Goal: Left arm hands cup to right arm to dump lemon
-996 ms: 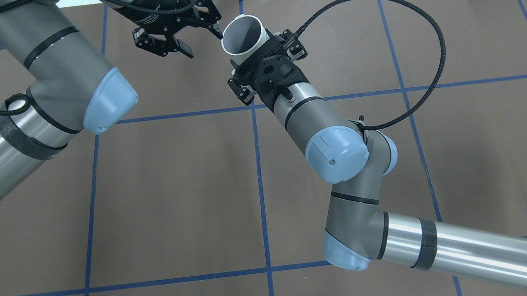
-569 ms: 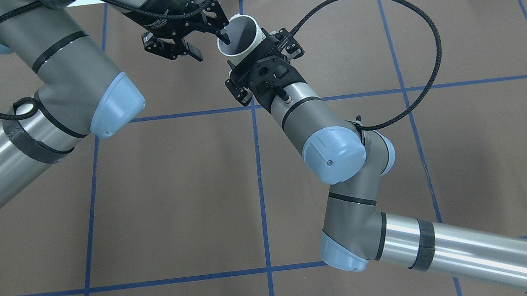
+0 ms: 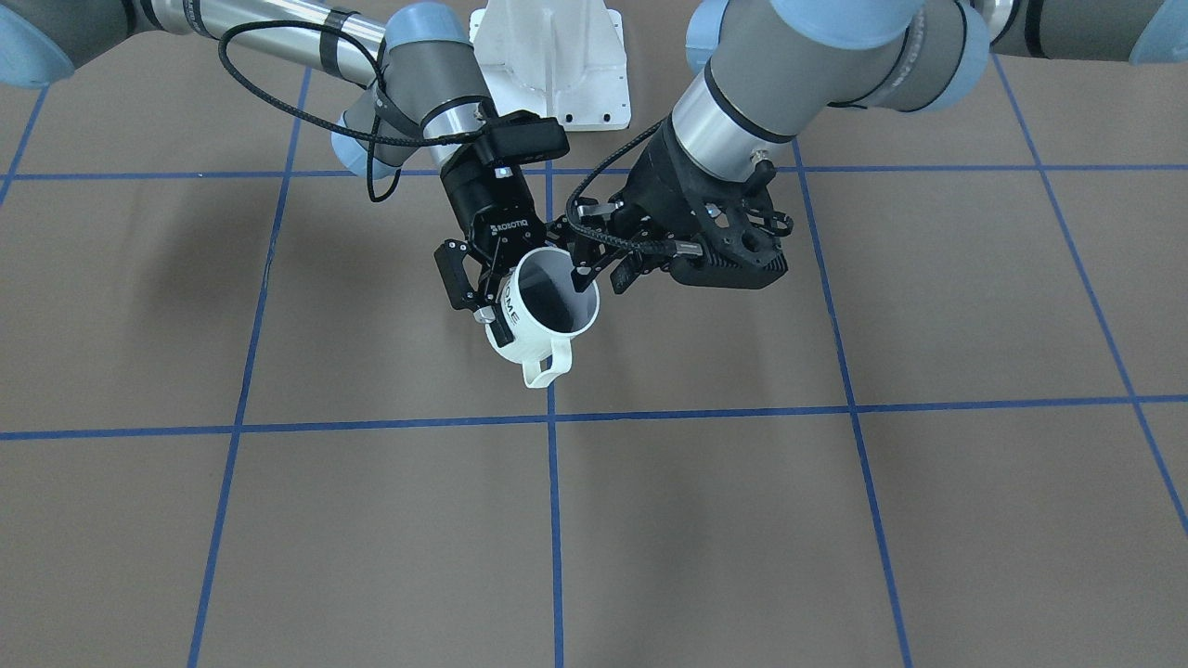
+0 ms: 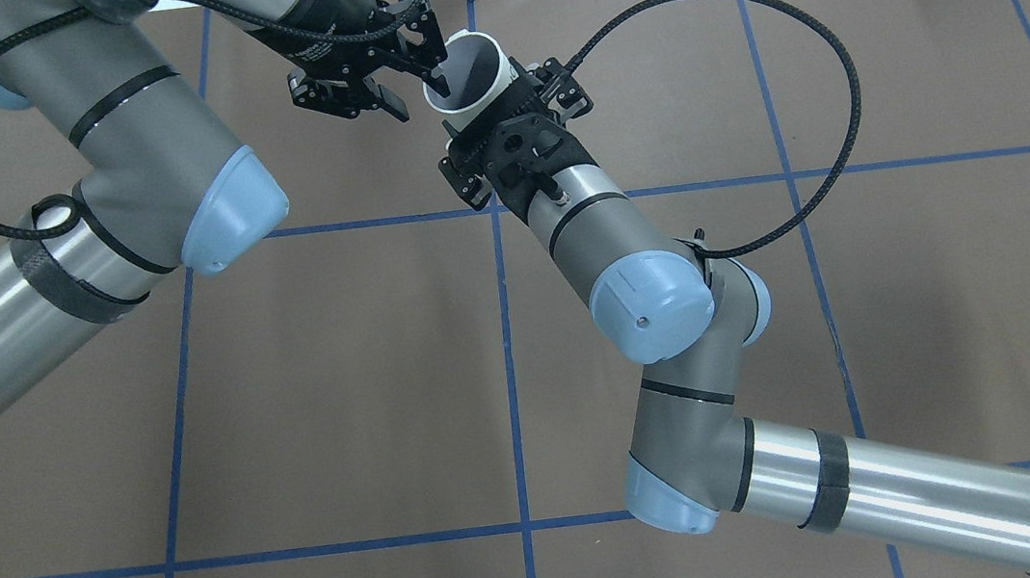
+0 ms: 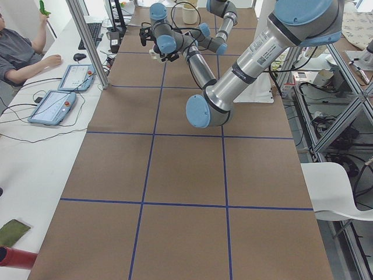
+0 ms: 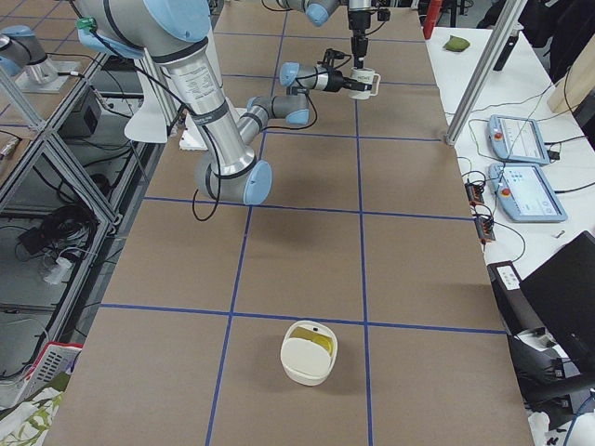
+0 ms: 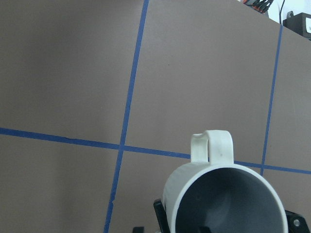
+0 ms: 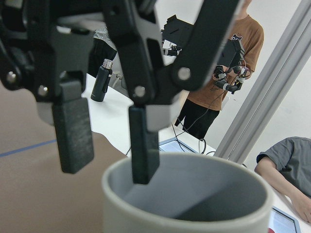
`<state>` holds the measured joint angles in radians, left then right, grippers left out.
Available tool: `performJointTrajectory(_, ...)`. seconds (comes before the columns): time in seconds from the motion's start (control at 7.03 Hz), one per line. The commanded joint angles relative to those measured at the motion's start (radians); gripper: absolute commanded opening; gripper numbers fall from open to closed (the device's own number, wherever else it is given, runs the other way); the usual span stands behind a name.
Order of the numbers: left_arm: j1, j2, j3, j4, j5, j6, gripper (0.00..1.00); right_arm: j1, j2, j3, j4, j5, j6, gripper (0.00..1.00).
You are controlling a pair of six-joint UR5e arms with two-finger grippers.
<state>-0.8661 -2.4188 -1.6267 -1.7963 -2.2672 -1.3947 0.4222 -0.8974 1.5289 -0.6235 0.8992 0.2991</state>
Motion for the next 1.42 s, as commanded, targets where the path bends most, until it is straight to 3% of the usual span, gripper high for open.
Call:
performJointTrajectory(0.0,0.002,0.001,0.002,0.000,0.000,-0.001,0.46,-0.006,0.000,0.002,0.001,-0.014,0.000,0.19)
performJointTrajectory(0.43,0.004,0.000,0.001,0.000,0.000,-0.027,0.35,-0.006,0.000,0.007,0.001,-0.016,0.000,0.23)
performJointTrajectory(0.85,0.006,0.000,0.001,0.000,0.000,-0.027,0.28,-0.008,0.000,0.007,0.001,-0.020,0.002,0.35)
performJointTrajectory(1.0,0.006,0.000,0.001,0.002,0.000,-0.029,0.06,-0.008,0.000,0.007,0.001,-0.028,0.000,0.49)
performJointTrajectory(1.14,0.007,0.001,0.002,0.003,0.000,-0.030,0.00,-0.020,0.000,0.007,0.002,-0.051,0.006,0.92)
performJointTrajectory(1.28,0.007,0.001,0.004,0.003,0.000,-0.027,0.00,-0.025,-0.001,0.007,0.005,-0.063,0.008,0.99)
